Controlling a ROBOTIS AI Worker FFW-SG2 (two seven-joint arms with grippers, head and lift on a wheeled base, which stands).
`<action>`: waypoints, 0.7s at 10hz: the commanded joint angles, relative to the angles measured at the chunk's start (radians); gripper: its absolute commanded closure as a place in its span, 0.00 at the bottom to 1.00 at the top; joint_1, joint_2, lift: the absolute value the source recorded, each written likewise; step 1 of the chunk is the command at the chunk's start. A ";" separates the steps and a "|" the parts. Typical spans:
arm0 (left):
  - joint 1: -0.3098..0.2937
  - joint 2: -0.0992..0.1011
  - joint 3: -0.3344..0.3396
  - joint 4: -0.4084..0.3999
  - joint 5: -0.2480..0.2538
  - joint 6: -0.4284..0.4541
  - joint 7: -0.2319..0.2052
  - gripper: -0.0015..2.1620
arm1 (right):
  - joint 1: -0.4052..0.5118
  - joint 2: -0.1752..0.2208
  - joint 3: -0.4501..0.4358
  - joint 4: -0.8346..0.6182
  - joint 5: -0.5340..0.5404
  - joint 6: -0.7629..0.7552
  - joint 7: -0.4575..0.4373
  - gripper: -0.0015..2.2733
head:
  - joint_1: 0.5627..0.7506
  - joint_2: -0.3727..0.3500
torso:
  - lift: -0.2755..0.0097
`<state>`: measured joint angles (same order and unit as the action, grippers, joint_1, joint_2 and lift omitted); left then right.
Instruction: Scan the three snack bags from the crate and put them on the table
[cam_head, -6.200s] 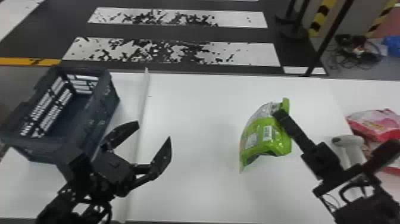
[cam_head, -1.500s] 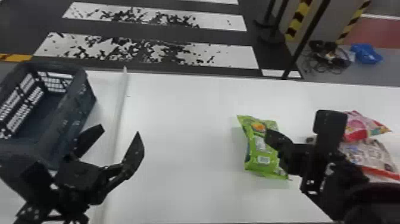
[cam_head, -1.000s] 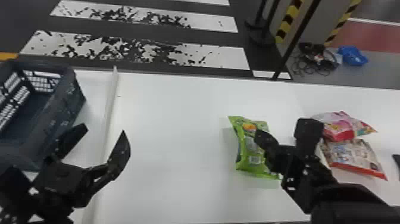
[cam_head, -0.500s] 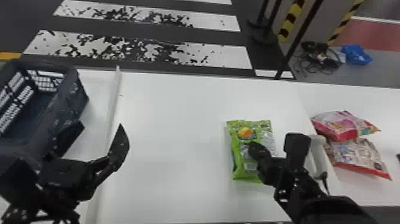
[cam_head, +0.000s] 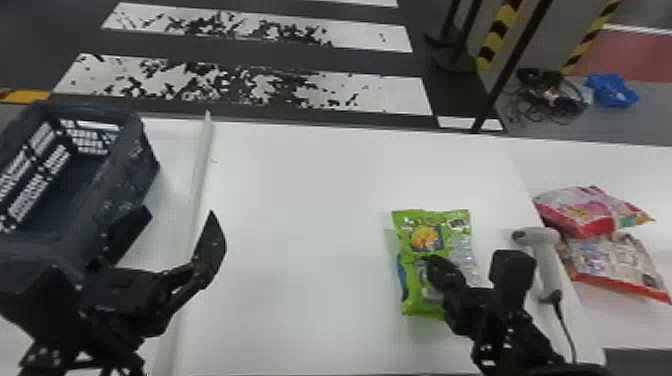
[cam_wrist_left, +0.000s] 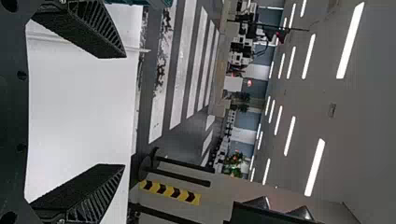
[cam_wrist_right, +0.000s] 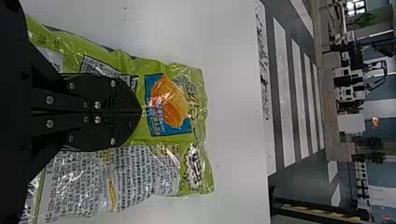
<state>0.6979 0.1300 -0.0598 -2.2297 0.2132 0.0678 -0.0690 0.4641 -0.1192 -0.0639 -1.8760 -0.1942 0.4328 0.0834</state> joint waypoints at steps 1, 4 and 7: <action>0.000 0.000 0.000 0.004 0.002 -0.004 -0.002 0.01 | 0.036 -0.002 -0.016 -0.011 -0.005 -0.028 0.007 0.94 | 0.70 0.36 | 0.64; -0.006 -0.006 0.000 0.018 0.003 -0.007 -0.005 0.01 | 0.111 -0.002 -0.054 -0.178 -0.068 -0.007 0.033 0.79 | 0.70 0.34 | 0.64; -0.011 -0.006 0.000 0.019 0.003 -0.004 -0.009 0.01 | 0.172 0.000 -0.165 -0.400 -0.111 0.110 0.035 0.00 | 0.70 0.34 | 0.64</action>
<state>0.6884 0.1242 -0.0598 -2.2121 0.2163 0.0637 -0.0786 0.6331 -0.1200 -0.1977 -2.2530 -0.3028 0.5208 0.1181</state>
